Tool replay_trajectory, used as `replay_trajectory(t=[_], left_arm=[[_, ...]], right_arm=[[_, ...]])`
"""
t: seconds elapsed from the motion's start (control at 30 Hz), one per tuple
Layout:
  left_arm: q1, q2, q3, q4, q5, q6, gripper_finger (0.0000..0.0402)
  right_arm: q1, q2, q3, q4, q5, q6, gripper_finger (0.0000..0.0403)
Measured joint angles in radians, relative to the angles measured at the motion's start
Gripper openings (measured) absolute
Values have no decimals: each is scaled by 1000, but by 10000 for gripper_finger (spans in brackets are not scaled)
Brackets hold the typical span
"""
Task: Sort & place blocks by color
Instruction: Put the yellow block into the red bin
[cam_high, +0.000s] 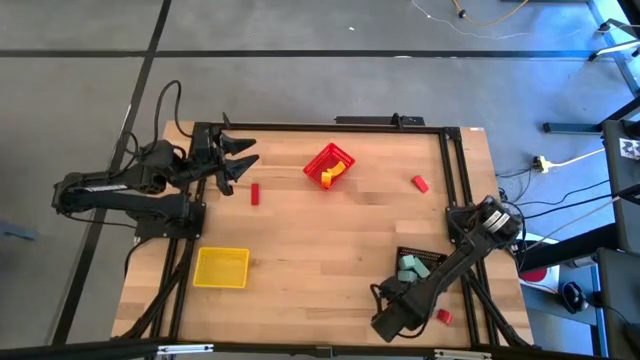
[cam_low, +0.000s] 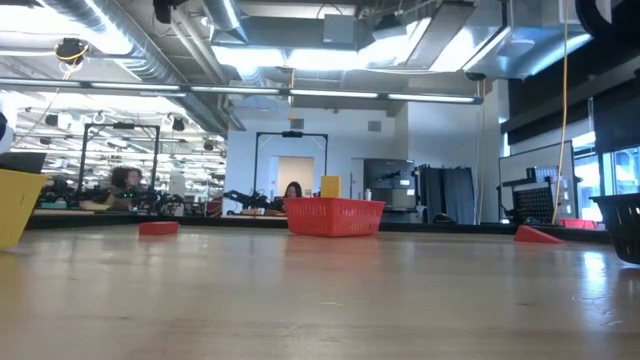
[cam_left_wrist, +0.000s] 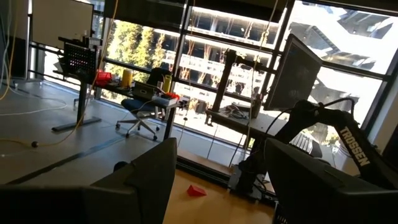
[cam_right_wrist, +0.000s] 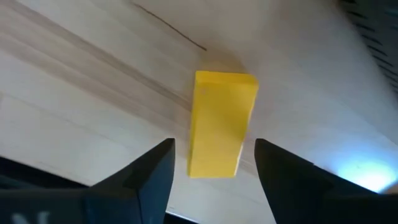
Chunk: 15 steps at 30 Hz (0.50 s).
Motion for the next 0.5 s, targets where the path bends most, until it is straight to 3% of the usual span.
replay_trajectory(t=[0.27, 0.5], left_arm=[[0, 0, 0, 0, 0, -5, 235], [0, 0, 0, 2, 0, -6, 235]], right_arm=[[-4, -17, -128, 172, -55, 33, 216], [-3, -37, -140, 181, -44, -35, 192]])
